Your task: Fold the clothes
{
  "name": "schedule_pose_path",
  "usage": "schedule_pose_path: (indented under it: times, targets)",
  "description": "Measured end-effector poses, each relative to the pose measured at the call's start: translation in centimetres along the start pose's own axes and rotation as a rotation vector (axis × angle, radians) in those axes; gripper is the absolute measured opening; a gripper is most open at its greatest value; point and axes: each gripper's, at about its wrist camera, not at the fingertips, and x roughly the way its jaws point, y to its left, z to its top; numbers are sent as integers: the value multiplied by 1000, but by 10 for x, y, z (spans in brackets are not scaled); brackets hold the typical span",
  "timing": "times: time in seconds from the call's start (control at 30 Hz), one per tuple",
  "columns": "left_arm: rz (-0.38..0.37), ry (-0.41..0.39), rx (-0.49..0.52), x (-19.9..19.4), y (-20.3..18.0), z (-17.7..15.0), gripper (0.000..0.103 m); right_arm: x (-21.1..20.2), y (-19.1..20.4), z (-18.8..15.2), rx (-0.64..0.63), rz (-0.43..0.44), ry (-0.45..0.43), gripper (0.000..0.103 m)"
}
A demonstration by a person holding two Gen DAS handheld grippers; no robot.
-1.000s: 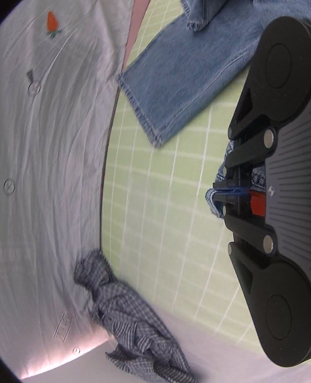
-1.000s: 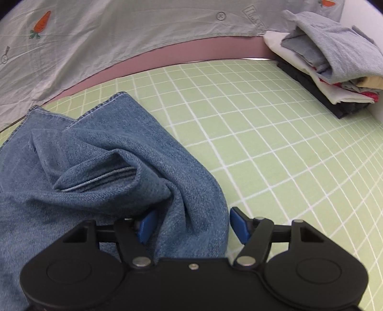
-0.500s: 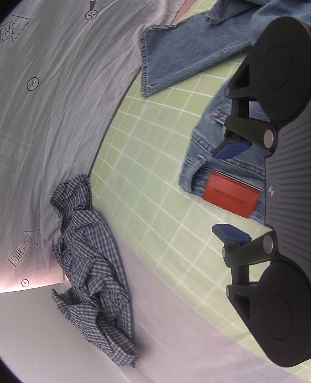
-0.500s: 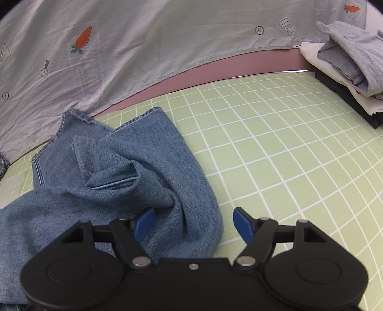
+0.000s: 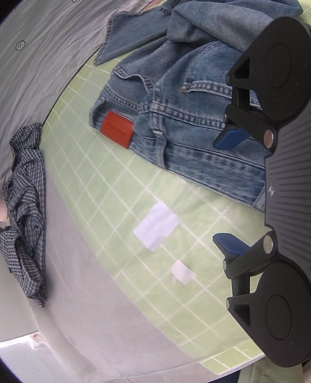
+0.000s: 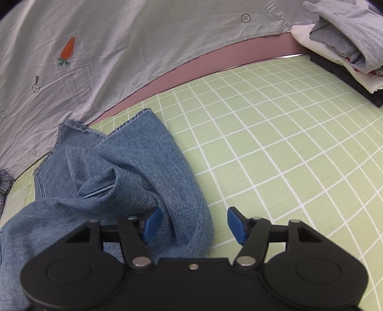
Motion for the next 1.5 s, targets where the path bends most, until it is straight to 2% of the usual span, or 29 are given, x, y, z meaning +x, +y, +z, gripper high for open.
schedule_pose_path:
  times: [0.03, 0.07, 0.13, 0.3, 0.33, 0.43, 0.53, 0.6, 0.67, 0.73, 0.83, 0.97, 1.03, 1.13, 1.2, 1.23, 1.33, 1.4, 1.47, 1.5]
  targets:
    - [-13, 15, -8, 1, 1, -6, 77, 0, 1, 0, -8, 11, 3, 43]
    - [-21, 26, -13, 2, 1, -10, 77, 0, 2, 0, -16, 22, 5, 36]
    - [-31, 45, -17, 5, -2, -18, 77, -6, 4, -1, -46, 0, -24, 7]
    - [-16, 53, -35, 11, -6, -27, 75, -51, -5, 4, -93, -116, -187, 6]
    - [-21, 54, -36, 12, -5, -27, 70, -62, -10, 5, -93, -157, -225, 6]
    - [-23, 62, -46, 13, -2, -27, 66, -95, -37, 5, -27, -304, -328, 6]
    - [-22, 71, -69, 15, 3, -27, 59, -111, -70, -2, 29, -468, -344, 6]
    - [0, 28, -60, 6, 4, -23, 51, -109, -90, -10, 77, -482, -302, 6]
    - [21, -15, -50, -2, 6, -18, 25, -108, -102, -16, 108, -485, -275, 6]
    - [43, -58, -40, -11, 7, -13, 17, -109, -101, -18, 106, -480, -276, 6]
    - [75, -122, -26, -24, 10, -6, 14, -111, -99, -22, 105, -473, -278, 6]
    - [118, -207, -6, -41, 13, 4, 14, -113, -98, -27, 102, -463, -281, 6]
    - [140, -249, 1, -50, 15, 9, 14, -118, -97, -29, 121, -426, -274, 6]
    - [179, -288, -44, -59, 42, 26, 14, -121, -92, -40, 139, -335, -209, 7]
    - [220, -270, -56, -48, 53, 28, 14, -116, -86, -54, 109, -306, -156, 7]
    - [221, -232, -65, -39, 59, 28, 16, -113, -84, -61, 103, -306, -137, 9]
    - [182, -166, -155, -25, 69, 17, 23, -107, -86, -69, 148, -283, -98, 22]
    - [199, -179, -127, -25, 59, 11, 30, -109, -91, -69, 199, -263, -114, 30]
    - [189, -195, -99, -27, 48, 10, 52, -112, -95, -63, 222, -250, -142, 37]
    - [184, -203, -85, -28, 43, 9, 55, -113, -97, -59, 232, -241, -158, 41]
